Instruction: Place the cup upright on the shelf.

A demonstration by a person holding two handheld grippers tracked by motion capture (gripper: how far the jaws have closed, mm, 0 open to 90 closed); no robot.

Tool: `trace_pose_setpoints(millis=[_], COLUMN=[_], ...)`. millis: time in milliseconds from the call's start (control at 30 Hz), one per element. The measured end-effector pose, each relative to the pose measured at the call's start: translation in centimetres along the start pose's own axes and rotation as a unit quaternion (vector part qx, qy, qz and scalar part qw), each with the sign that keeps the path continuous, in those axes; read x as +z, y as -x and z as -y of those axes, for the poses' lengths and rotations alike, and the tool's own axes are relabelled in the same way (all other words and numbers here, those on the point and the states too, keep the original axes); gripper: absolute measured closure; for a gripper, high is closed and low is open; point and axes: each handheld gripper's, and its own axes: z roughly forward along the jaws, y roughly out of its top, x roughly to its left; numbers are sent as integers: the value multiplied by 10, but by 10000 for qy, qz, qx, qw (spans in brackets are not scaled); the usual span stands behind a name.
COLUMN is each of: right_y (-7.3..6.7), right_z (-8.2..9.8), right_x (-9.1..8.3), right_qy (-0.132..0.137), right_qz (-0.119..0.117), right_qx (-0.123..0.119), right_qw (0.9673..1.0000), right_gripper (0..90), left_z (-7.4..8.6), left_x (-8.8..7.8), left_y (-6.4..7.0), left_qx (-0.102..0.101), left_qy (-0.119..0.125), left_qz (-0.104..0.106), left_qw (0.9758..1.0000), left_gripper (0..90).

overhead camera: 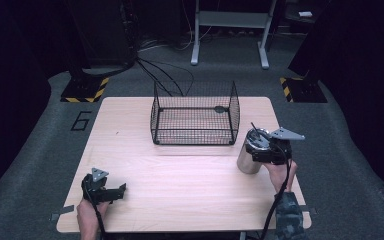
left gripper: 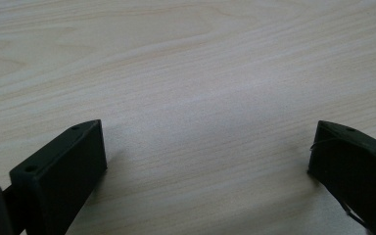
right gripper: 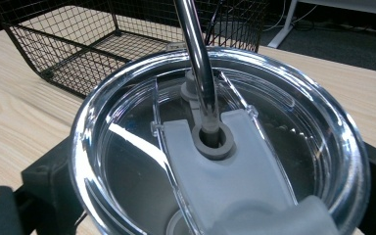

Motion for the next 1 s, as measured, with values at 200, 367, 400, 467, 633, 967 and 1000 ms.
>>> trace_pose_setpoints(millis=[200,367,400,467,633,967,1000], right_y=[-3,-7,-8,-9,-15,-21,-22], right_z=[-3,-10,-11,-12,-15,-21,-22], right_x=[-5,-9,-10,-11,-12,-17,-18], right_qy=[38,64,72,70,38,74,80], right_qz=[-18,-51,-65,-71,-157,-275,-304], right_qx=[-52,-140,-144,-165,-182,-234,-258], right_qw=[10000,9999,9998,9998,9997,9993,9992], right_gripper=[35,34,35,35,35,35,35], left_z=[0,0,0,0,0,0,0], left_x=[0,0,0,0,0,0,0], left_y=[0,0,0,0,0,0,0], left_qx=[-3,-1,0,-3,-10,-2,-7], left_qy=[2,-1,0,0,1,3,7], left_qz=[0,0,0,1,1,-2,-4], left_qw=[10000,10000,10000,10000,10000,10000,10000], left_gripper=[4,4,4,4,4,4,4])
